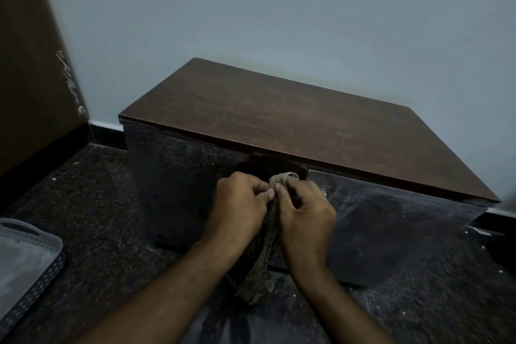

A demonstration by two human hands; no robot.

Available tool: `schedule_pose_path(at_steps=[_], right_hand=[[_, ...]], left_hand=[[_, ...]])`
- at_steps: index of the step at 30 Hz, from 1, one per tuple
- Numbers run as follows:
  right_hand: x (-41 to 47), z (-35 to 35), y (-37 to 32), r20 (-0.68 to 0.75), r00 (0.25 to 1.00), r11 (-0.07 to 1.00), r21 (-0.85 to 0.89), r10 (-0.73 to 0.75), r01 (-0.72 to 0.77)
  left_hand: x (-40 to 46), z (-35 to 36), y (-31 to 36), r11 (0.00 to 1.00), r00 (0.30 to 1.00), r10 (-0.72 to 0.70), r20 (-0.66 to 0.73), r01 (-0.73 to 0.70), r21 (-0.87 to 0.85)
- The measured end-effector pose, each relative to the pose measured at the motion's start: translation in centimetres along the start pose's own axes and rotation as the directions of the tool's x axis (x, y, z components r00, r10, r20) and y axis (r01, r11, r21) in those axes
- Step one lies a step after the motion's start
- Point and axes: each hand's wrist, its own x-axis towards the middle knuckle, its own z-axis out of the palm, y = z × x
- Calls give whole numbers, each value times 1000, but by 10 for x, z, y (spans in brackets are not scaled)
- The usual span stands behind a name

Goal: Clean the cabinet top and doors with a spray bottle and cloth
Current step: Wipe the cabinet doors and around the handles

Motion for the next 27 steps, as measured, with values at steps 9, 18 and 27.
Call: schedule_pose_path(at_steps=[9,18,27], right_hand=[[5,-3,15,132,959,948,-168,-252,272],[3,3,13,157,955,949,-152,-253,276],[0,8,17,345,866,827,-309,-362,469]], left_hand=[[5,-5,1,994,978,-96,-188,86,-60],[1,-2,4,999,986,-46,-162,43,-23],[1,-8,4,997,982,-82,-167,80,-19]])
